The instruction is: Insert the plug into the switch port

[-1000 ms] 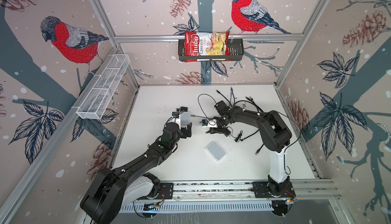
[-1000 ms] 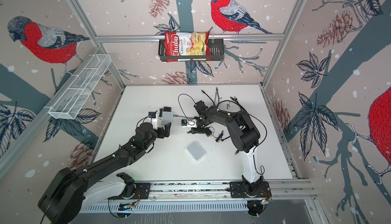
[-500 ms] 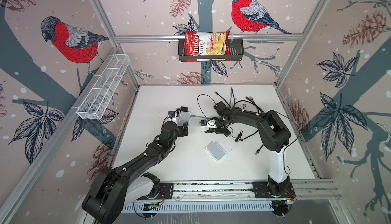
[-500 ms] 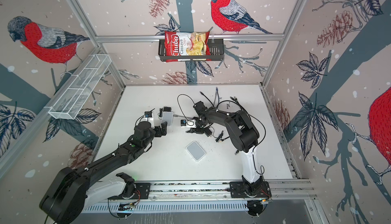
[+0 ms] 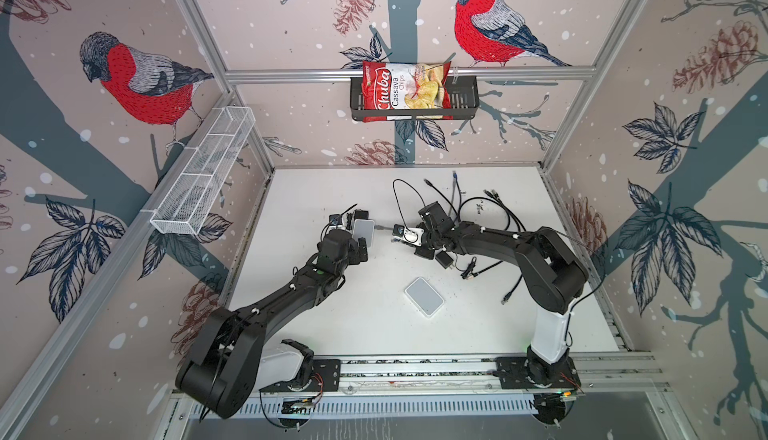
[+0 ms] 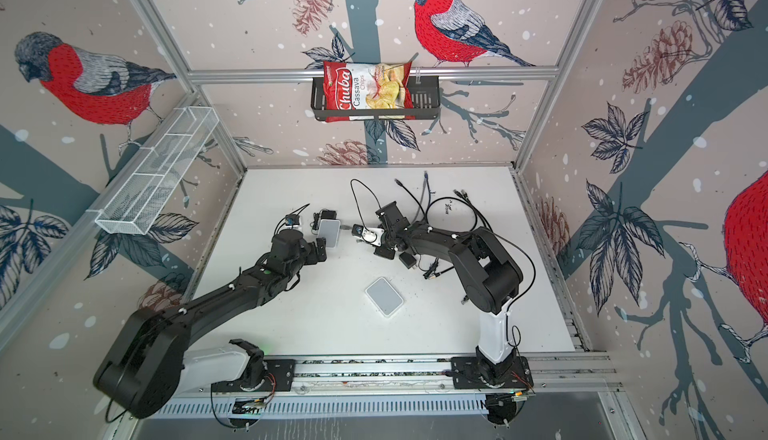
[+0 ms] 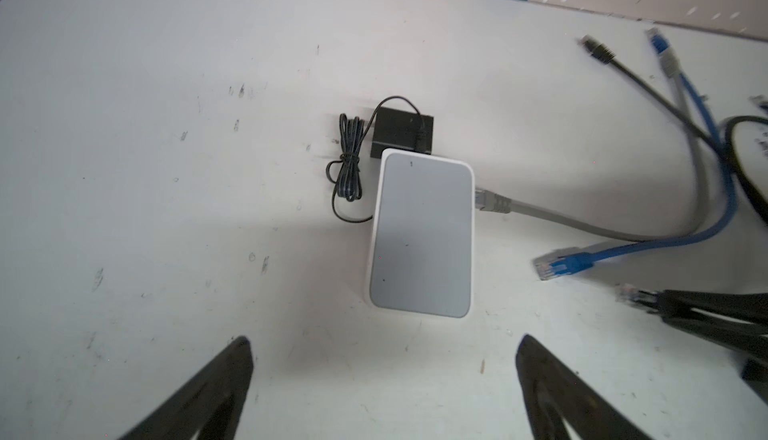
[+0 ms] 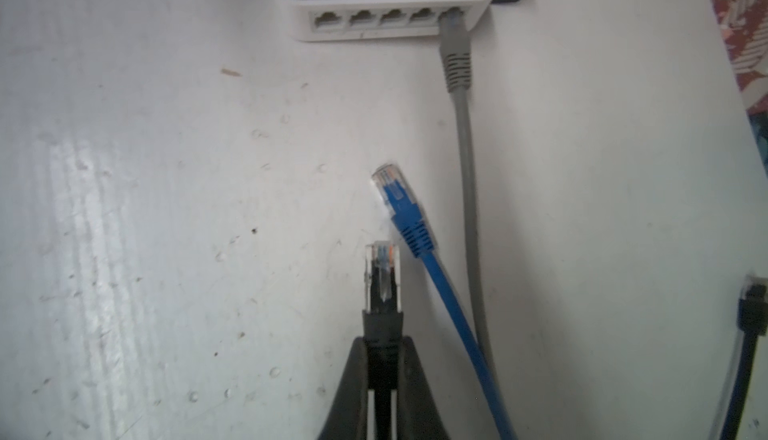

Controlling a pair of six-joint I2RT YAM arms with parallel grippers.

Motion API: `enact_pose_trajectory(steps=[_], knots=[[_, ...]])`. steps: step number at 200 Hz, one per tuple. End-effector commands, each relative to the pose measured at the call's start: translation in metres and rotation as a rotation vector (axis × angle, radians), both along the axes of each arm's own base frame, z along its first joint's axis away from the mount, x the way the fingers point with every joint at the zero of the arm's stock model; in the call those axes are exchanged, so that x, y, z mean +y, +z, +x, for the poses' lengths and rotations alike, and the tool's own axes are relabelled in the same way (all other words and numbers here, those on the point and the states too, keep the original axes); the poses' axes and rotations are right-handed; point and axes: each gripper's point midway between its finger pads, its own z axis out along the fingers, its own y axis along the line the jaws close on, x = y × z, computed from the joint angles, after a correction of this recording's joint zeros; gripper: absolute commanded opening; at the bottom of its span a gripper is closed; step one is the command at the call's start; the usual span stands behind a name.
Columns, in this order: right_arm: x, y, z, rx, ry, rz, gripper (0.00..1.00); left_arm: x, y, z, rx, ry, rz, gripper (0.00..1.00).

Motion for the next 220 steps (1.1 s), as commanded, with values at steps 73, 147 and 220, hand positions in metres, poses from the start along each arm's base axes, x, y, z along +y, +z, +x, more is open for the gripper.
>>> enact_pose_trajectory(steps=[73,147,220], knots=[[-0.005,0.015,0.025,-0.022,-0.255,0.120,0.01,-0.014,-0.043,0.027,0.213,-0.007,0.081,0.98],[0.026,0.017,0.003,-0.053,-0.039,0.170,0.01,-0.024,-0.033,0.047,0.148,-0.028,-0.004,0.97],[0.058,0.001,0.000,-0.190,0.143,0.158,0.01,-0.018,-0.036,0.070,0.123,-0.047,-0.150,0.94]])
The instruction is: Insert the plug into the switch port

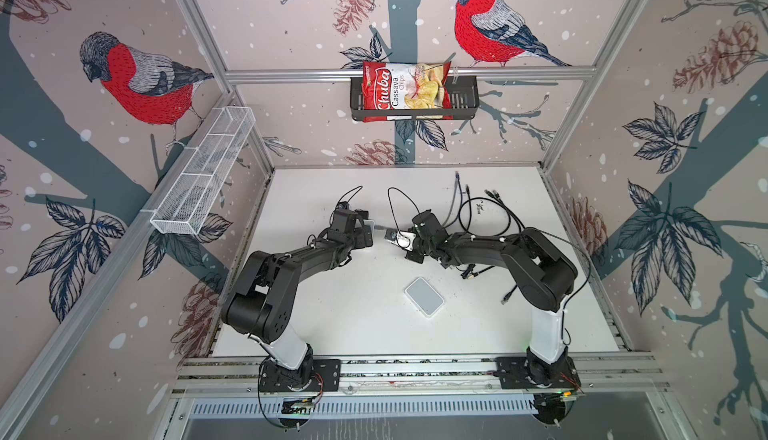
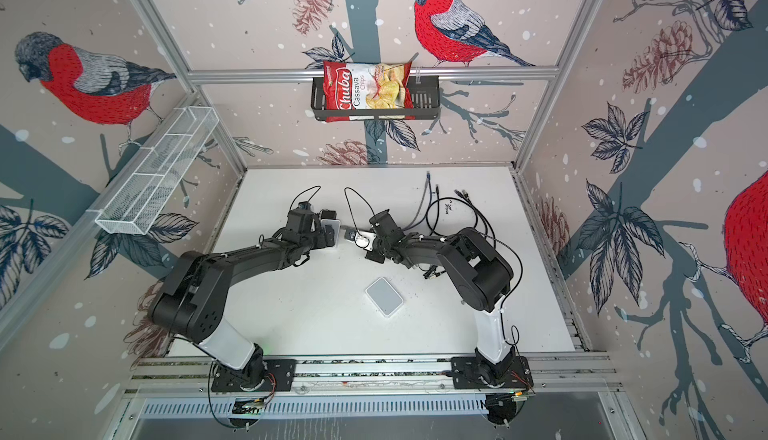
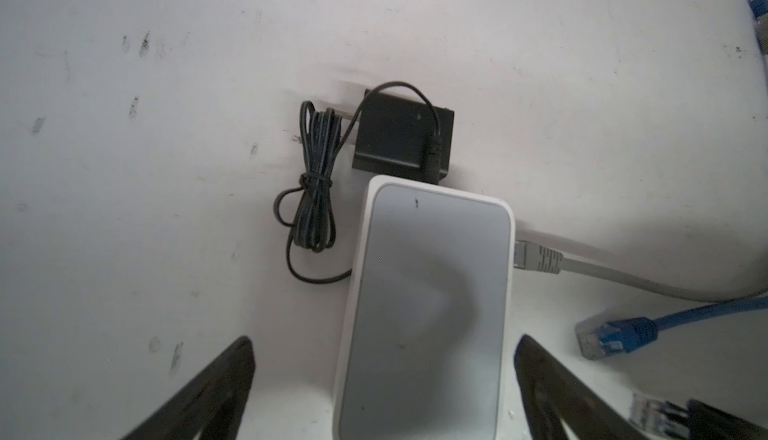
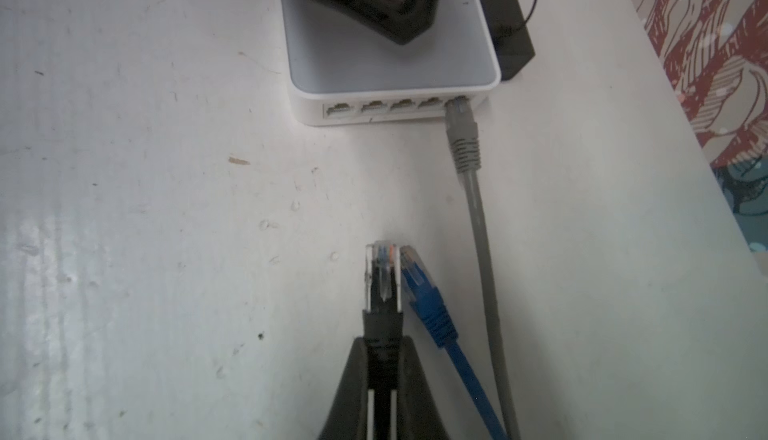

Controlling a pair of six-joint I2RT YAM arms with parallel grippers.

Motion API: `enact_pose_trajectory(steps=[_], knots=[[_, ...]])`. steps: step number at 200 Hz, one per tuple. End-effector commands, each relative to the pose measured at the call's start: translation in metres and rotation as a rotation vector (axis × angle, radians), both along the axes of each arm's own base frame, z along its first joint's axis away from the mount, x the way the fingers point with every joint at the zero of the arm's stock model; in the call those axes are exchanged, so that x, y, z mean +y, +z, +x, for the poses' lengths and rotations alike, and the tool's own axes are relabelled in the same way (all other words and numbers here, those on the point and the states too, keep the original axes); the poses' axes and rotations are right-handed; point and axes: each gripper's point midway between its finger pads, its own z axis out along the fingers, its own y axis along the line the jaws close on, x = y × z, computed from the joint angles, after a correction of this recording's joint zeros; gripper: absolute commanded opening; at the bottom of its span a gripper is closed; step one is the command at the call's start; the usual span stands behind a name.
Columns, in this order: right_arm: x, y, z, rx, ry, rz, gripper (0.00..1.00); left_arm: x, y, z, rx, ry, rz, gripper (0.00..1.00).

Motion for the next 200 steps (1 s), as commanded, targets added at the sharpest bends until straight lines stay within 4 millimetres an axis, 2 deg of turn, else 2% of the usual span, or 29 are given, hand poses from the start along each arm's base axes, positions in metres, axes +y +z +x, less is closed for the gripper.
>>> enact_pose_trajectory(steps=[1,32,48,69,97,200], knots=[[0.019,0.013,0.007,-0.099,0.070,0.053,0.01,-0.005,0.006,0.012,-0.037,-0.018,-0.078,0.94],[0.032,0.005,0.010,-0.132,0.104,0.048,0.00,-0.001,0.007,0.019,-0.051,-0.009,-0.155,0.85],[0.037,0.003,0.009,-0.140,0.133,0.053,0.00,-0.006,0.009,0.021,-0.058,-0.028,-0.188,0.83],[0.043,-0.001,0.011,-0.146,0.148,0.053,0.00,-0.017,0.012,0.023,-0.062,-0.083,-0.224,0.81],[0.048,-0.004,0.010,-0.145,0.170,0.058,0.00,-0.026,0.006,0.023,-0.041,-0.115,-0.261,0.78],[0.061,-0.001,0.016,-0.148,0.189,0.080,0.00,-0.028,-0.002,0.020,-0.019,-0.114,-0.278,0.72]])
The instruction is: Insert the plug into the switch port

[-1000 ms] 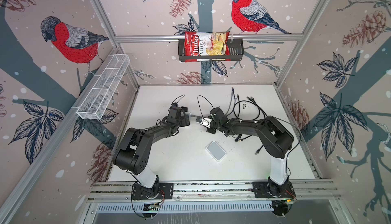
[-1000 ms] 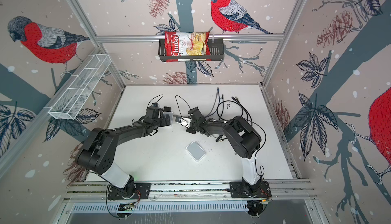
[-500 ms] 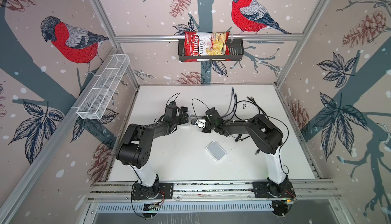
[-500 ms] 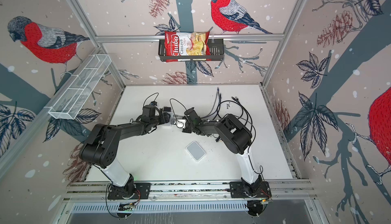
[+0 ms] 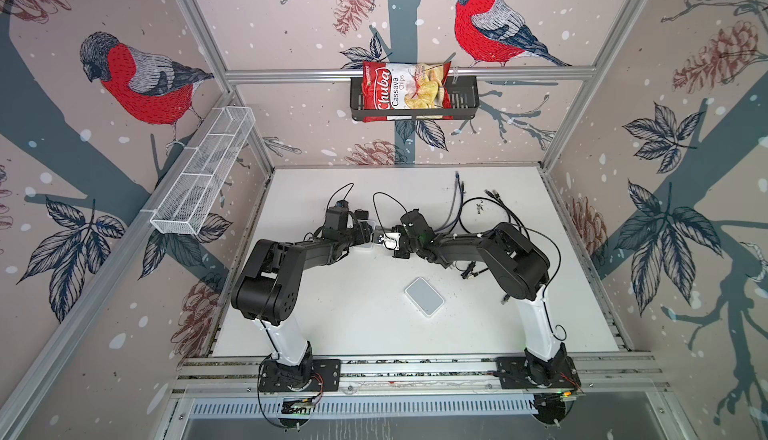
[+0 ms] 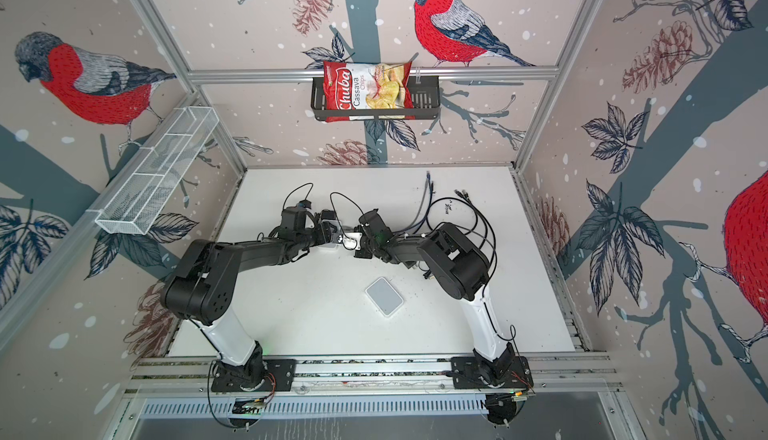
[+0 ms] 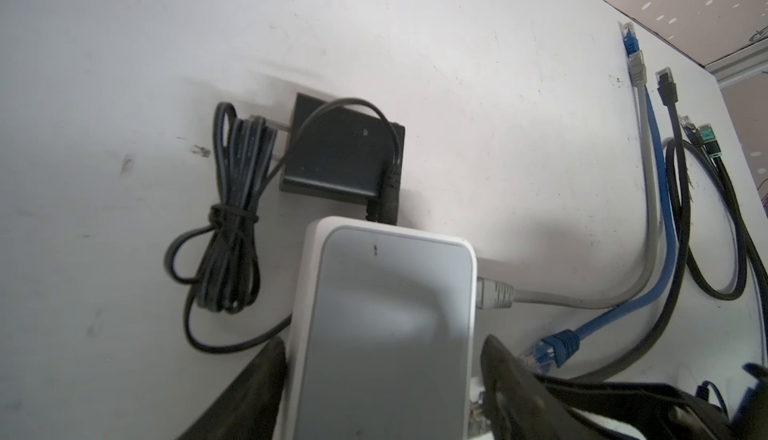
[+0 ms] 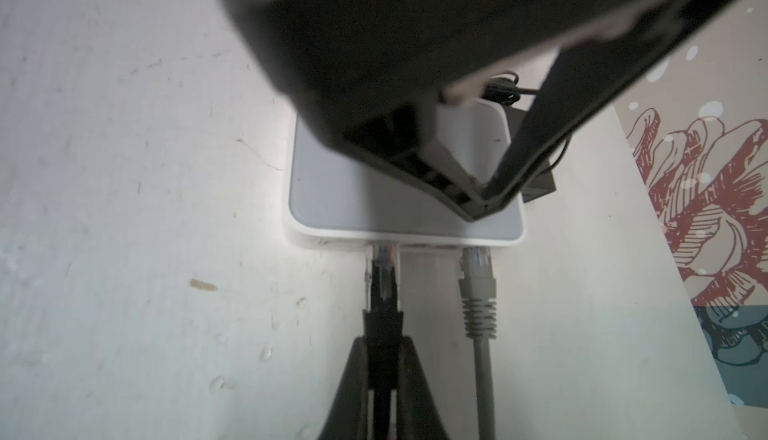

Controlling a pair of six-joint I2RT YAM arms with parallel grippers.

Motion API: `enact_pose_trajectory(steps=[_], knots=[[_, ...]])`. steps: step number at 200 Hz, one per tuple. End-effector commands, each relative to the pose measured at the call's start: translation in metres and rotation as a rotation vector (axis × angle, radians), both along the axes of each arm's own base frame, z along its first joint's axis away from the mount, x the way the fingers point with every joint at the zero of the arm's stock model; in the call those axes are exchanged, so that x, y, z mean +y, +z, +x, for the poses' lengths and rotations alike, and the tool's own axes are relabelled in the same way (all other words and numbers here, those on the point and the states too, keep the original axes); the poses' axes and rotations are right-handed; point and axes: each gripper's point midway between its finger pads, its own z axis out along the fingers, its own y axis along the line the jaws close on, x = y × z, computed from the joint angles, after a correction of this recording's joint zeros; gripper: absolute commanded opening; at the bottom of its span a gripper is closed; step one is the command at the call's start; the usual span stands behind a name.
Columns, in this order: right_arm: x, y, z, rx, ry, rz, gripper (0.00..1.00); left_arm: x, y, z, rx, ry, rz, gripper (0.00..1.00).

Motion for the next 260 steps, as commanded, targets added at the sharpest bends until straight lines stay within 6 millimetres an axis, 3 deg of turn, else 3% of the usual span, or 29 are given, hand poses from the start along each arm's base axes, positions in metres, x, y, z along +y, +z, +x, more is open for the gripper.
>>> enact_pose_trajectory(steps=[1,96,166,208,260], knots=[[0.009,0.007,0.000,-0.011,0.026,0.027,0.00,-0.006,0.007,0.004,-0.029,-0.014,-0.035,0.72],[0.015,-0.003,-0.010,-0.005,0.036,-0.026,0.00,-0.009,0.006,0.003,-0.027,-0.009,-0.073,0.69],[0.026,0.031,0.013,0.024,-0.145,0.144,0.00,-0.012,0.003,-0.004,-0.018,0.007,-0.143,0.65],[0.032,0.037,-0.007,0.064,-0.094,0.184,0.00,-0.015,0.005,-0.006,-0.024,0.003,-0.166,0.64],[0.035,0.017,-0.016,0.027,-0.060,0.063,0.00,-0.014,0.004,-0.006,-0.024,0.003,-0.153,0.63]])
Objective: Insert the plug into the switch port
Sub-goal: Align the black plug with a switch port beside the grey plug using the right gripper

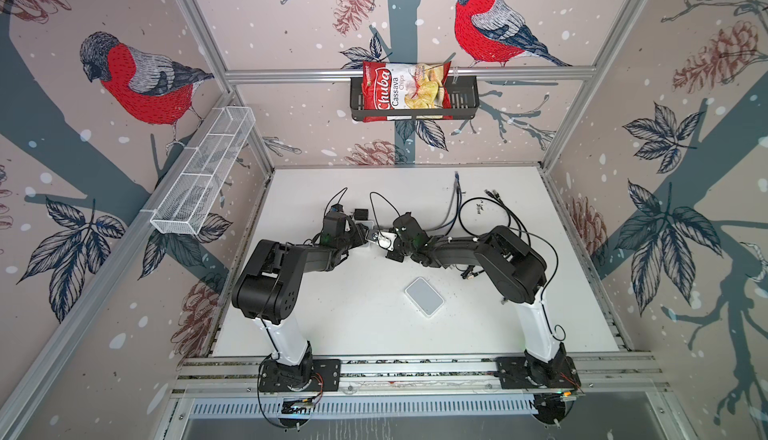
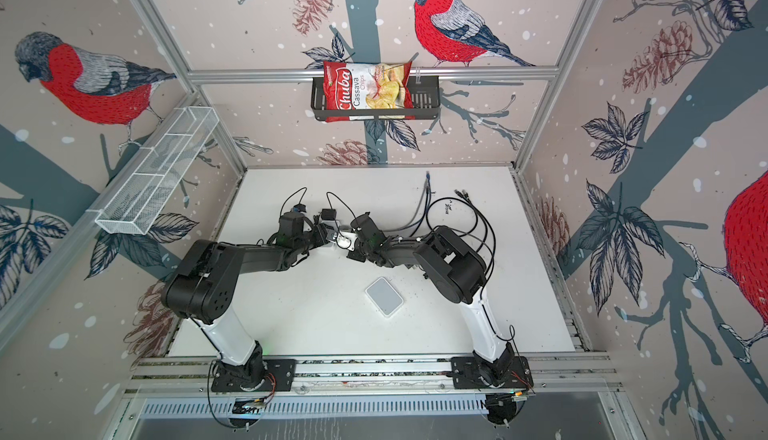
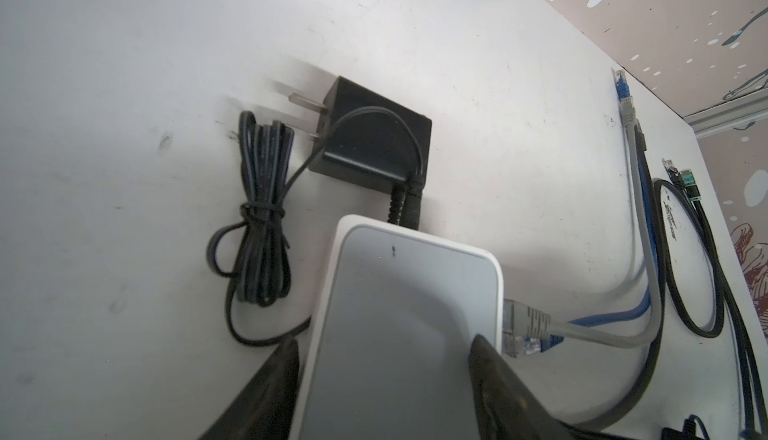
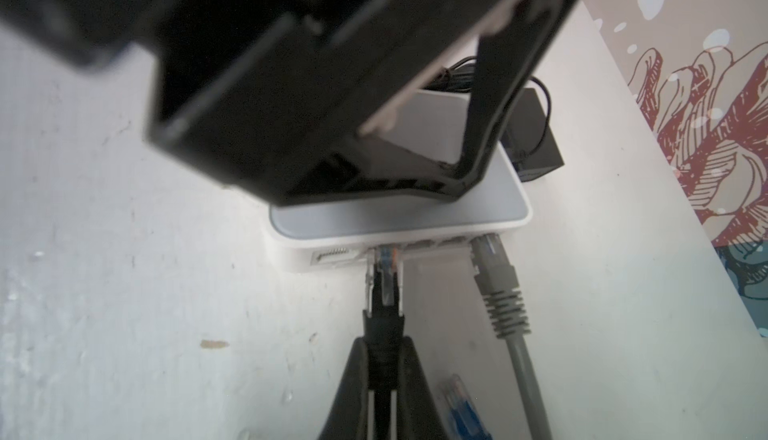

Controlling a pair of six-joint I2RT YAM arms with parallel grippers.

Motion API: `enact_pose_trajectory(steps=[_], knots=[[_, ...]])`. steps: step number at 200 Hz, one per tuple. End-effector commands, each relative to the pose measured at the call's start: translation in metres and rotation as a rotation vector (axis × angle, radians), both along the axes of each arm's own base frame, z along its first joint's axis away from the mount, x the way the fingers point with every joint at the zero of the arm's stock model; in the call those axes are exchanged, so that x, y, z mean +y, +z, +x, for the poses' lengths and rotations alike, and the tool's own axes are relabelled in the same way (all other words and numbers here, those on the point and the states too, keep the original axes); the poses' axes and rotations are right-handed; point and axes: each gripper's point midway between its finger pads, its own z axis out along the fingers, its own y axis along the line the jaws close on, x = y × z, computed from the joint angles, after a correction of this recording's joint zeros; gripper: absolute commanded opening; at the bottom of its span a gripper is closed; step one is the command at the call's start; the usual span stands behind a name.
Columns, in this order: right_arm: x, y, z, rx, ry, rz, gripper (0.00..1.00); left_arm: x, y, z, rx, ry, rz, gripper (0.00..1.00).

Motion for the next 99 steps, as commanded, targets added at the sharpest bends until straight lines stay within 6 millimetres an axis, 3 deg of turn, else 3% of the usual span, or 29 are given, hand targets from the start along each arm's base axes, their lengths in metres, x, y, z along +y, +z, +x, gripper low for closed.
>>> enact_pose_trajectory(steps=[1,53,99], knots=[[0.023,0.016,-0.007,-0.054,0.080,0.046,0.00,-0.018,0.009,-0.004,-0.014,-0.080,-0.070,0.63],[0.019,0.012,0.000,-0.090,0.035,-0.036,0.00,-0.014,0.006,-0.008,-0.009,-0.065,-0.036,0.62],[0.015,0.006,-0.008,-0.093,0.073,-0.098,0.00,-0.017,0.003,-0.009,-0.001,-0.087,0.083,0.62]])
